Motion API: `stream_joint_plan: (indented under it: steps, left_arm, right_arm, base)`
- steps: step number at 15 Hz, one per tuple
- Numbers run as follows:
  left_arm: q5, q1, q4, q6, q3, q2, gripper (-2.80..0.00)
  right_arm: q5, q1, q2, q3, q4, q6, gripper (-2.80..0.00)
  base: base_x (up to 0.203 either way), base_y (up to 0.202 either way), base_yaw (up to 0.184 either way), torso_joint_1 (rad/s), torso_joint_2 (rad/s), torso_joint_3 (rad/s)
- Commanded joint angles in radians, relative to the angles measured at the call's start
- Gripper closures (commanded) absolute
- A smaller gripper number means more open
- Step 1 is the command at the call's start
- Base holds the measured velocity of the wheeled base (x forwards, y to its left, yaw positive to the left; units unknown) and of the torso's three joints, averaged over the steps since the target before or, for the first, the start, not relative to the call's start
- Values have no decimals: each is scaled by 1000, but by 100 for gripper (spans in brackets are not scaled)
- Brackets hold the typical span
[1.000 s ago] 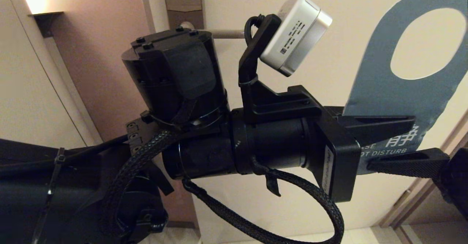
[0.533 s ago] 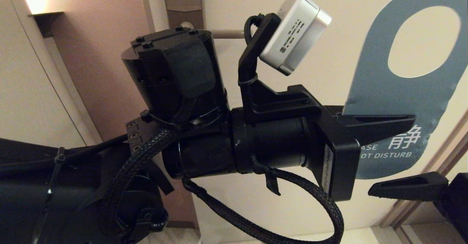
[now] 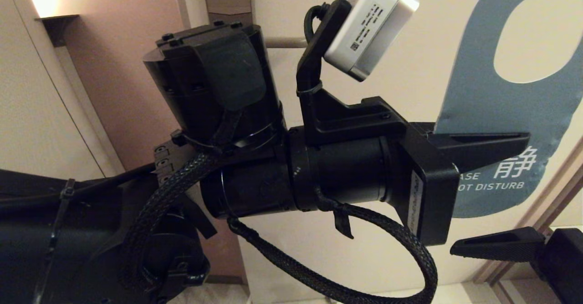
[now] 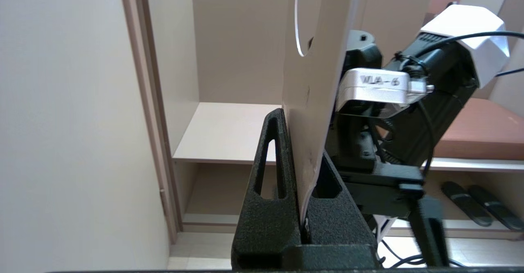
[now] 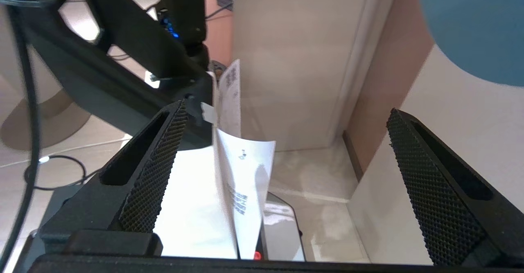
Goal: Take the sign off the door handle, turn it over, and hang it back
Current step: Hand it to the other hand
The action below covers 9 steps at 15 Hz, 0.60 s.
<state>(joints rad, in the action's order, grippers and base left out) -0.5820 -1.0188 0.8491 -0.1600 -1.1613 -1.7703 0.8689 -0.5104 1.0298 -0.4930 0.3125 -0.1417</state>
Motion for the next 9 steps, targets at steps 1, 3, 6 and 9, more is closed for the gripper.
stream_joint_plan:
  steps: [1,3,6,9]
  left_arm:
    - [-2,-13,5,-1,0,3,0]
    - [0,-28,7,-1,2,2,0]
    - [1,-38,7,0,2,2,0]
    - [1,-38,8,0,14,2,0]
  right_arm:
    - [-10,0,8,-2,2,-1,-280]
    - [-17,0,21,-8,19,1,-280]
    - [-41,0,53,-21,75,5,-280]
    - [-50,0,62,-61,76,7,-280]
  base:
    - [0,0,0,0,0,0]
    - [0,0,0,0,0,0]
    - [0,0,0,0,0,0]
    - [0,0,0,0,0,0]
